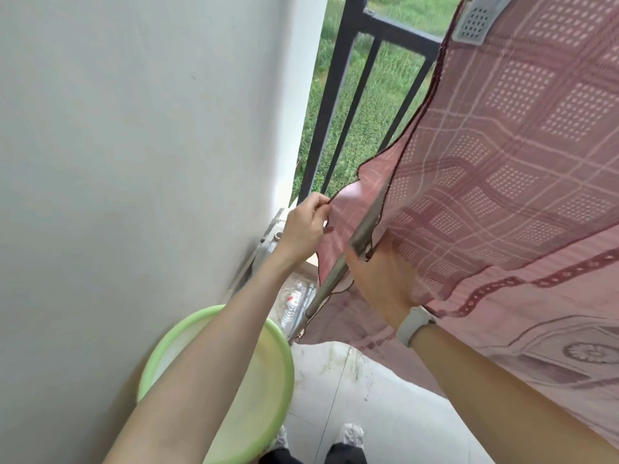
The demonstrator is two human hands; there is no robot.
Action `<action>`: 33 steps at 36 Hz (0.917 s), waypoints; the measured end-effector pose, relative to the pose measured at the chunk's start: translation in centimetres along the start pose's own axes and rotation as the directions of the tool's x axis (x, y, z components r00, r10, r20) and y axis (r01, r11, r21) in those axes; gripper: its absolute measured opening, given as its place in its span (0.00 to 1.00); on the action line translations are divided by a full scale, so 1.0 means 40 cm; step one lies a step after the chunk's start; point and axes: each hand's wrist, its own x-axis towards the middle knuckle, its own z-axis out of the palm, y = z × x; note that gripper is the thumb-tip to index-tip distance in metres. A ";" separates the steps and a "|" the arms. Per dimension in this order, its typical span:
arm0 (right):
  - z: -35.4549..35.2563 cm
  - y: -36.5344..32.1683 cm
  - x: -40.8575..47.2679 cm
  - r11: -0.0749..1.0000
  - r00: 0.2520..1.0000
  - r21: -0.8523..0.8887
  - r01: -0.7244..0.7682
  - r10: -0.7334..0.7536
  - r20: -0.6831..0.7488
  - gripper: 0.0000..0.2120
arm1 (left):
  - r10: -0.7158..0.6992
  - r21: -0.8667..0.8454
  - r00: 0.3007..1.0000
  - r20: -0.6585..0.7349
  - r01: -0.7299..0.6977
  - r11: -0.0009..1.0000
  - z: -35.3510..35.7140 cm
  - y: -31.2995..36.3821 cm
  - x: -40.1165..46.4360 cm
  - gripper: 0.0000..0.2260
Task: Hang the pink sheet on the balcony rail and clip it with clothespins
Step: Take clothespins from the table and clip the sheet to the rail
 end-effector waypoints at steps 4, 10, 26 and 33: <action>-0.006 0.029 -0.011 0.995 0.998 0.080 0.065 -0.064 -0.013 0.12 | -0.115 0.040 0.991 0.062 0.113 0.993 0.013 -0.048 -0.016 0.11; -0.017 0.055 -0.050 0.984 0.983 0.059 0.171 -0.166 -0.084 0.20 | -0.078 0.282 0.997 0.025 0.068 0.957 0.014 -0.105 -0.029 0.10; 0.003 0.044 -0.093 0.952 0.956 0.097 0.291 -0.284 -0.076 0.12 | 0.190 0.436 0.981 -0.043 -0.153 0.887 -0.004 -0.086 -0.040 0.06; -0.014 0.053 -0.076 0.978 0.980 0.146 0.149 -0.166 0.113 0.08 | 0.196 0.230 0.975 -0.102 -0.169 0.958 0.028 0.048 0.075 0.08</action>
